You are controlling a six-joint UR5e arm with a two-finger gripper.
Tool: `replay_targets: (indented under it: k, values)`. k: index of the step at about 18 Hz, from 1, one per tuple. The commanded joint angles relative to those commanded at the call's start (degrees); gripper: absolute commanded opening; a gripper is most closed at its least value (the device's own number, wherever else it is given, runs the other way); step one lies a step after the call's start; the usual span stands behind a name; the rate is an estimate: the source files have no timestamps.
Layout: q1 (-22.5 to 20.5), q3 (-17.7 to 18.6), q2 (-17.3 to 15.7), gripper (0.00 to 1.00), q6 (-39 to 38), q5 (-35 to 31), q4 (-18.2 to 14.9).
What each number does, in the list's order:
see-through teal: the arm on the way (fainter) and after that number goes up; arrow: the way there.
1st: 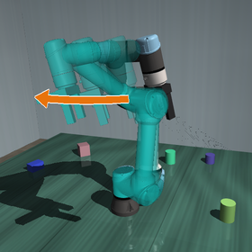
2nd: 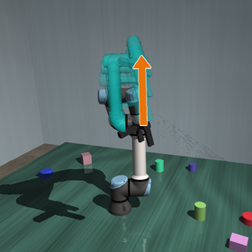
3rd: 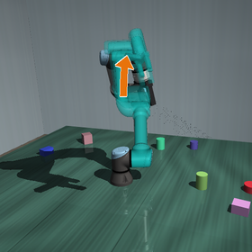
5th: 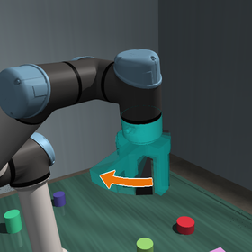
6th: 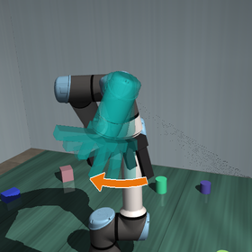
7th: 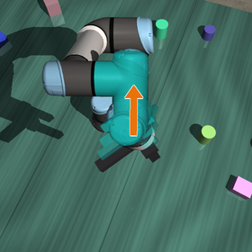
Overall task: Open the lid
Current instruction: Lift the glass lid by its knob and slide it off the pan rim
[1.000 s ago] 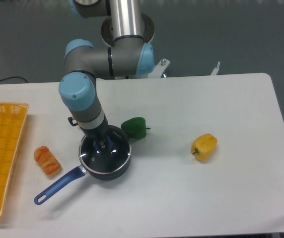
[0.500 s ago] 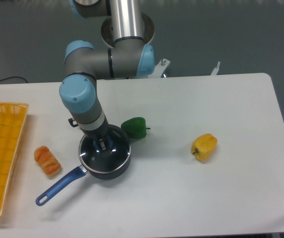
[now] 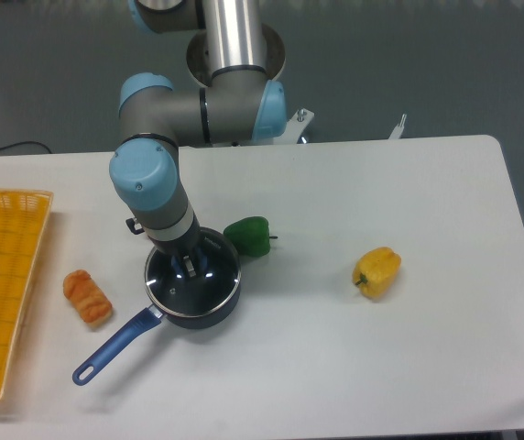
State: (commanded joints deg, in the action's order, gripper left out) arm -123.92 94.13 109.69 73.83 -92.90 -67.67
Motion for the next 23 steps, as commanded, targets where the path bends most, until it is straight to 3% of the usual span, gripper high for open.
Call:
replay_targets:
  k: [13,23]
  values:
    - [-1.6,-5.3,-0.1,0.65,1.7,1.5,-3.2]
    - [-6.7,-6.7,0.0,0.63,17.2,2.2,-3.3]
